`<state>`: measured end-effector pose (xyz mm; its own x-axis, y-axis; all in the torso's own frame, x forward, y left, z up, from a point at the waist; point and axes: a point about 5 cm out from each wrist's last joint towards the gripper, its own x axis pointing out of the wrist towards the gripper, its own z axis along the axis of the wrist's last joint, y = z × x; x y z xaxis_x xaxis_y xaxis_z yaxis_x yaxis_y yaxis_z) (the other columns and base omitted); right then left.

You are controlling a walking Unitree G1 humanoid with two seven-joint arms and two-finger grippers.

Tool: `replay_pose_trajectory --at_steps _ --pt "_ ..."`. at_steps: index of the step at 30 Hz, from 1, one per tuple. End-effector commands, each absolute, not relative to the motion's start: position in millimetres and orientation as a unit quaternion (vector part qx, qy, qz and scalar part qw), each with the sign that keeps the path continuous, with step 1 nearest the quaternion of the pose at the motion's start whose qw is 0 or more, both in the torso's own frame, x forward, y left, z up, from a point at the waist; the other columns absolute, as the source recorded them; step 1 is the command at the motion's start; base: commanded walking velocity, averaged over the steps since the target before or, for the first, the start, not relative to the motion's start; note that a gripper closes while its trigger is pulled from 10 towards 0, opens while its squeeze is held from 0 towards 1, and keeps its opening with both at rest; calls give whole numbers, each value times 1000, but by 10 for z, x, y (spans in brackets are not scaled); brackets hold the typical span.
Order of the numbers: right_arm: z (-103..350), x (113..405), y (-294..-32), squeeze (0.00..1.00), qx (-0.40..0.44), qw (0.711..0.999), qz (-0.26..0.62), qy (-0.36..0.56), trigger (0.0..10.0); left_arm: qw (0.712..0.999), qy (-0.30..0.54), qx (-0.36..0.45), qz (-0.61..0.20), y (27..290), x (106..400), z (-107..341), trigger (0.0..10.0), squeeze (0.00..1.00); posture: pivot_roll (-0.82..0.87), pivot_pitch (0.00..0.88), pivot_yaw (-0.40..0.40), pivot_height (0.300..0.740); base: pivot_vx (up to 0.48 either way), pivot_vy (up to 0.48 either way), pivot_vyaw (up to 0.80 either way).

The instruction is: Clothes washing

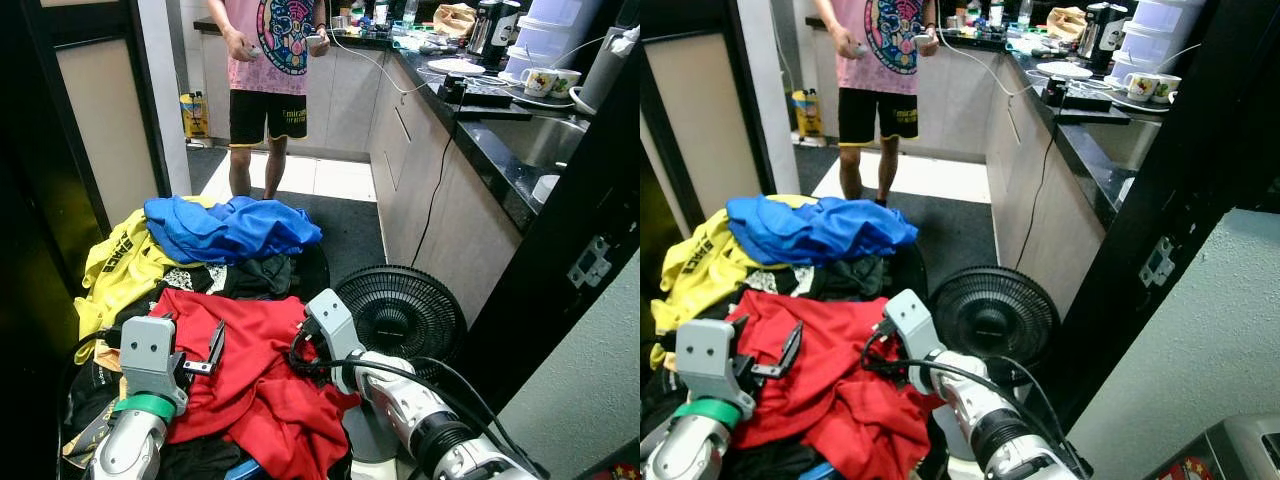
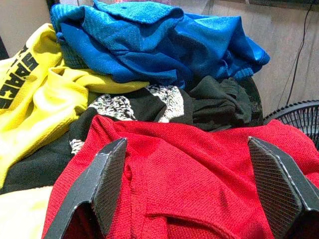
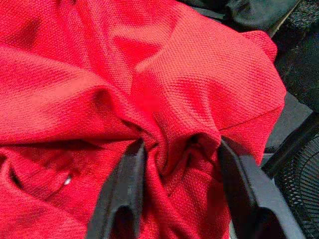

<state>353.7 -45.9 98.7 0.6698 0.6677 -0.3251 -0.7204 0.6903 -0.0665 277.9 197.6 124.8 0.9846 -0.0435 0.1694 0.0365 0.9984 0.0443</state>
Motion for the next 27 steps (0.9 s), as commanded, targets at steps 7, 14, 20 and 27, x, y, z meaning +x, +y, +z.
replay_pose_trajectory --at_steps 7,14,20,27 --pt "985 3566 -504 0 -89 916 366 140 0 997 -68 28 -23 1950 2792 1181 10000 0 -22 4 -21 740 0 0 0" --pt "1382 3695 -529 0 -1 936 350 45 0 997 -74 25 -20 1951 2805 1194 10000 0 -21 0 -29 740 0 0 0" --pt "2009 3752 -742 0 116 935 322 -98 0 996 -81 21 -18 1931 2827 1219 10000 0 -20 0 -34 740 0 0 0" --pt "2856 3741 -1175 0 204 909 252 -263 0 995 -100 9 -15 1907 2864 1304 10000 0 -21 0 -30 740 0 0 0"
